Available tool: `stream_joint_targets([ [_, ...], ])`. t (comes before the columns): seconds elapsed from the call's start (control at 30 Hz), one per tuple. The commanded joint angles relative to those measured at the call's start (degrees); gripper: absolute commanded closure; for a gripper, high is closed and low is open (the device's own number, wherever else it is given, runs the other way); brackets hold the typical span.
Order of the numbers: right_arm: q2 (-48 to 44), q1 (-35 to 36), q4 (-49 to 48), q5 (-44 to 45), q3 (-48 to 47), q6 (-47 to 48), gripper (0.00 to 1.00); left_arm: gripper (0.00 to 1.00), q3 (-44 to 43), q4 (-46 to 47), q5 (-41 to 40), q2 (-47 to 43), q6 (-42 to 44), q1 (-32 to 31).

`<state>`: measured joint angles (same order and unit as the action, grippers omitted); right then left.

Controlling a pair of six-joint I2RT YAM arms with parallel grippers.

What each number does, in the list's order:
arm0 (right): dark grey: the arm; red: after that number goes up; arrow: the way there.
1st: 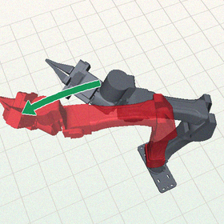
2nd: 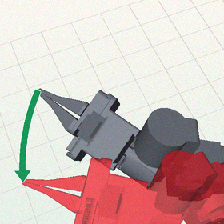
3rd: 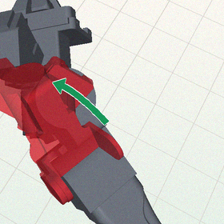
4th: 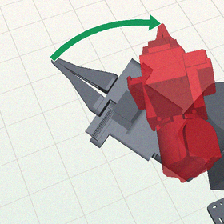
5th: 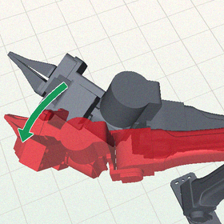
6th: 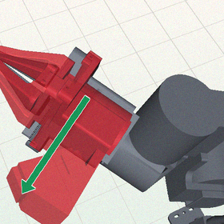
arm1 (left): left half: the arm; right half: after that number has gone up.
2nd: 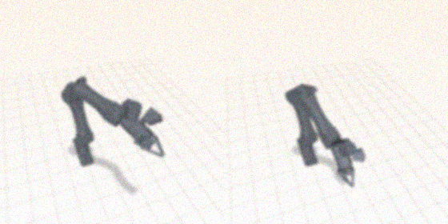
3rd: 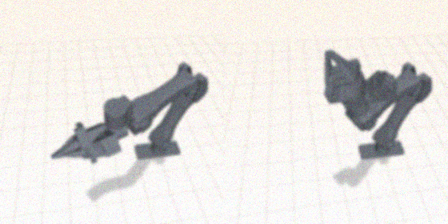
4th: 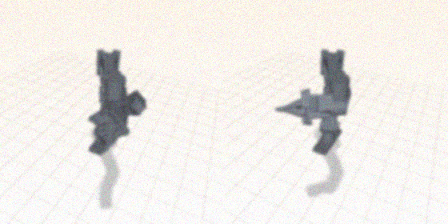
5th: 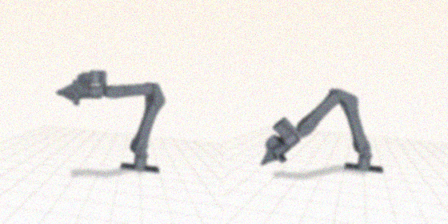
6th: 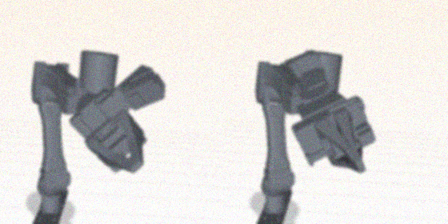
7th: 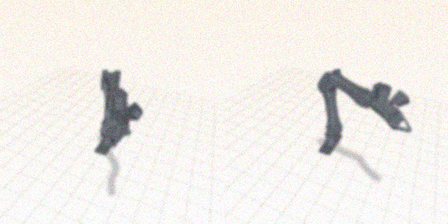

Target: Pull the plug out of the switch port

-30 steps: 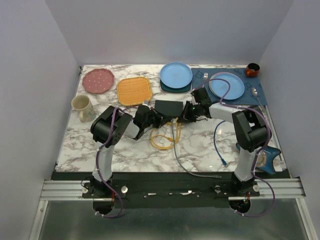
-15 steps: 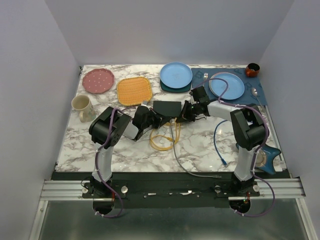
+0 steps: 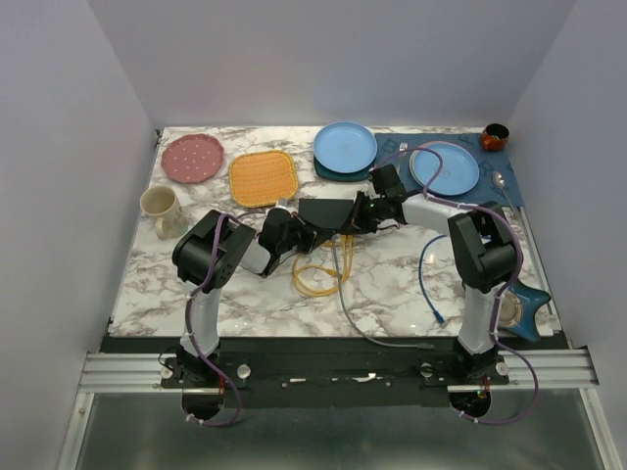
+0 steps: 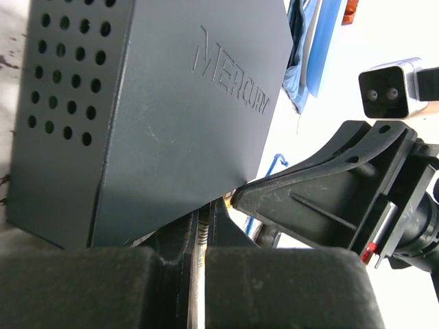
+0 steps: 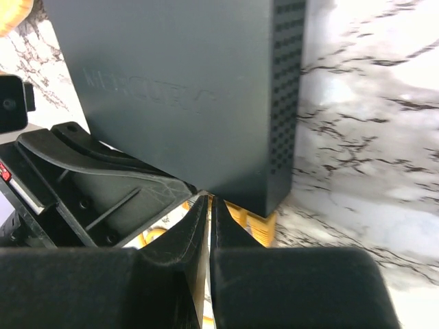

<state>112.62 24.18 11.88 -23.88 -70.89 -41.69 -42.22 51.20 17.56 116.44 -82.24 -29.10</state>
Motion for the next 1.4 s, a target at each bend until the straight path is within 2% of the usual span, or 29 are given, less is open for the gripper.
stream_joint_targets([
  [0.0, -0.29, 1.47, -1.77, 0.50, -0.47, 0.47, 0.87, 1.00, 1.44, -6.64, 2.48, 0.54, 2.08, -1.31],
  [0.47, 5.07, 2.01, -0.72, 0.41, -5.83, -0.85, 0.87, 1.00, 5.03, -7.78, 3.18, -2.09, 3.48, -2.54],
  [0.77, 2.88, 2.01, -0.54, 1.03, -5.76, -1.20, 0.87, 1.00, 6.36, -10.58, 2.39, -6.75, 5.42, -2.54],
  [0.83, -1.77, 2.01, -2.38, 1.20, -3.21, -0.67, 0.79, 1.00, 5.74, -11.99, 1.69, -10.08, 6.91, -1.93],
  [0.87, -4.05, 2.01, -4.30, 1.20, -1.89, -0.32, 0.60, 1.00, 5.05, -14.18, 1.34, -11.57, 7.61, -1.66],
  [0.97, -12.31, 2.01, -6.33, 2.17, 3.82, 0.82, 0.37, 1.00, 3.11, -21.37, -1.20, -17.90, 12.18, -0.70],
  [1.07, -19.00, 2.01, -10.27, -0.28, 10.05, 1.44, 0.33, 1.00, -0.31, -28.05, -3.75, -22.74, 16.75, -0.34],
  [1.2, -26.03, 2.97, -19.25, -10.72, 21.12, 2.14, 0.33, 1.00, -4.62, -33.26, -5.60, -26.61, 20.53, -0.34],
  [1.37, -32.28, 7.97, -21.28, -11.72, 30.79, 6.27, 0.34, 1.00, -6.91, -36.61, -6.84, -28.02, 22.73, -0.34],
])
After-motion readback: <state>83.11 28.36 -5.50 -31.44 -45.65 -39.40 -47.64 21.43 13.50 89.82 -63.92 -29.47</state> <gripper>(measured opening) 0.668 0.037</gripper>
